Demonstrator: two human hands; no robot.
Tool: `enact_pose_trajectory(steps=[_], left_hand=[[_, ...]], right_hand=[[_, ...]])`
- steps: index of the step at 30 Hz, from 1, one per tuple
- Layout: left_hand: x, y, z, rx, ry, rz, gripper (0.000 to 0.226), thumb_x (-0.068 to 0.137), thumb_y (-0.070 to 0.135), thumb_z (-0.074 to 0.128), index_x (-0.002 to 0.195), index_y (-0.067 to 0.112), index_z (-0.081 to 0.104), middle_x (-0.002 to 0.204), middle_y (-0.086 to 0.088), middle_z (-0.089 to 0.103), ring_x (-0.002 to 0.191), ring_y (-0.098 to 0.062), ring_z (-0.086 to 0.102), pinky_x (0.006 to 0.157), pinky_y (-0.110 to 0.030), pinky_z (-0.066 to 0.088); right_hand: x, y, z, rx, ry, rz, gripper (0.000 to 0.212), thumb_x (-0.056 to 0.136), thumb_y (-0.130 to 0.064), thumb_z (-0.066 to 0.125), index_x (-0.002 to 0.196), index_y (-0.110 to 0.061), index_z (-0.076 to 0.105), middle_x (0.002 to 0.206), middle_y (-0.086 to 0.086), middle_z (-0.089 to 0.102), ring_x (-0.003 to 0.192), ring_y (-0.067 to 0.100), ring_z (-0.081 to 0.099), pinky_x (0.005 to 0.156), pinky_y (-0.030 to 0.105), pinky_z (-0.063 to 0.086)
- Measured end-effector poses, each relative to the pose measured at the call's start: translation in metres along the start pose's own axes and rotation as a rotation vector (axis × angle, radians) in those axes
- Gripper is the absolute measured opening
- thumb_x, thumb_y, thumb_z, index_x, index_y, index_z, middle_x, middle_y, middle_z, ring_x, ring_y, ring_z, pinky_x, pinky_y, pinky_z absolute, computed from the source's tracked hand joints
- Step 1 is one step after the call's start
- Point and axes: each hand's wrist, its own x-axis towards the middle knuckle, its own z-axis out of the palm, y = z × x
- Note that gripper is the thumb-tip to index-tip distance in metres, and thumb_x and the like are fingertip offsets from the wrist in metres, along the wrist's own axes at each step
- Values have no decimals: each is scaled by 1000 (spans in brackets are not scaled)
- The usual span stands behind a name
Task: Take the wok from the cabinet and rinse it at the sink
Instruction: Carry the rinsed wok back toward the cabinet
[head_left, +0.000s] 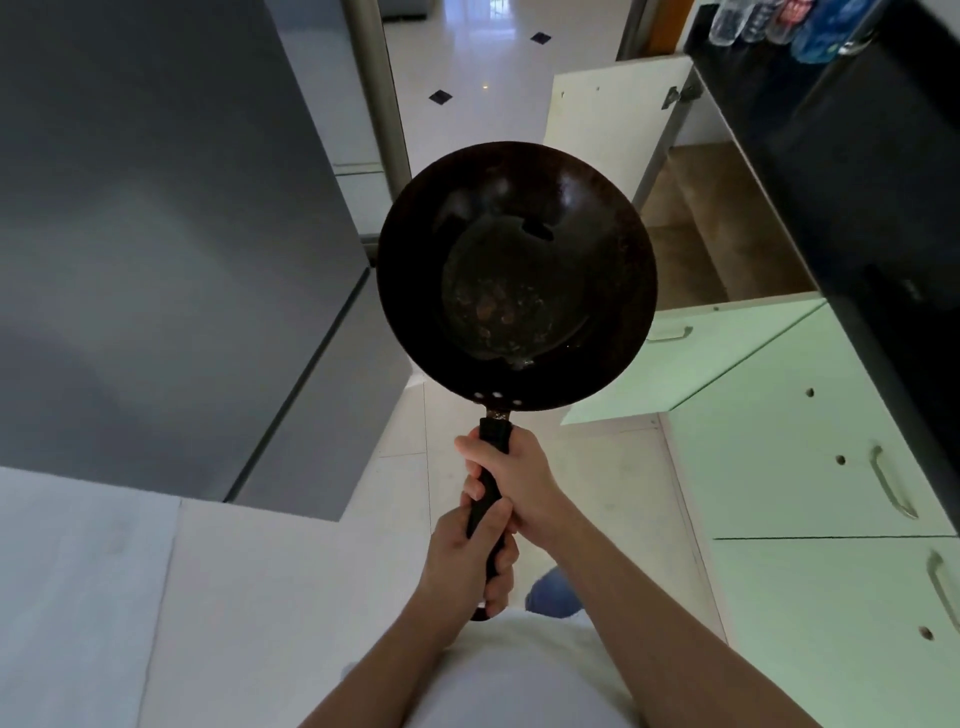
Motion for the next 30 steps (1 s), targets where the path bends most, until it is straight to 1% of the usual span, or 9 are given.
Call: enact_pose_trajectory(steps=[3, 7, 11, 14, 17, 21, 23, 27, 30], left_hand=[[25, 16, -12, 18, -8, 15, 37, 101, 24, 45, 69, 5, 50, 51, -6, 49, 32, -17, 37, 36, -22, 36], [62, 39, -24, 32, -26, -4, 35, 102, 22, 44, 71, 5, 50, 51, -6, 47, 33, -17, 35, 36, -21, 34], [108, 66, -30, 62, -27, -12, 38, 102, 23, 45, 67, 7, 51, 50, -7, 46, 34, -18, 34, 37, -22, 34], [151, 91, -31, 53, -34, -30, 37, 101, 23, 45, 70, 5, 48, 51, -5, 45, 34, -17, 32, 37, -22, 31], [199, 121, -26, 47, -37, -43, 34, 102, 24, 45, 73, 5, 46, 52, -6, 45, 35, -17, 30, 37, -22, 28], [260, 161, -13, 74, -52, -35, 36, 101, 24, 45, 72, 5, 48, 52, -10, 43, 35, -19, 32, 39, -26, 30], [289, 180, -5, 85, -68, -33, 37, 101, 25, 46, 70, 5, 49, 53, -11, 44, 34, -20, 33, 38, -24, 32], [336, 207, 13, 109, -108, -21, 36, 100, 23, 46, 69, 4, 48, 50, -9, 45, 31, -19, 34, 35, -23, 34], [363, 223, 23, 105, -145, -32, 33, 100, 21, 47, 72, 3, 49, 49, -8, 47, 29, -17, 34, 33, -22, 34]], right_hand=[[29, -12, 4, 13, 20, 14, 19, 94, -5, 65, 81, -9, 52, 63, 6, 50, 46, 18, 48, 52, 34, 53], [69, -27, 5, 22, 29, 9, 20, 95, -6, 64, 78, -10, 53, 62, 6, 50, 46, 18, 50, 55, 35, 53], [117, -51, 1, 45, 34, 3, 20, 95, -5, 64, 80, -9, 52, 61, 5, 51, 46, 17, 49, 54, 35, 53], [158, -75, -7, 63, 24, -1, 22, 94, -7, 65, 75, -11, 54, 62, 6, 50, 47, 18, 49, 56, 36, 52], [202, -107, -20, 61, 25, -16, 26, 93, -9, 66, 69, -15, 56, 62, 6, 51, 47, 18, 50, 57, 37, 53], [251, -157, -40, 79, 51, -39, 24, 94, -6, 64, 74, -11, 53, 61, 6, 50, 46, 17, 50, 55, 35, 54], [272, -180, -52, 93, 69, -50, 23, 95, -6, 64, 75, -10, 53, 61, 6, 50, 46, 17, 50, 55, 35, 53], [304, -214, -77, 120, 121, -69, 21, 95, -6, 64, 77, -10, 52, 61, 5, 51, 46, 18, 50, 54, 34, 53], [321, -231, -92, 138, 155, -82, 21, 96, -6, 63, 78, -9, 53, 61, 5, 52, 46, 17, 51, 52, 32, 53]])
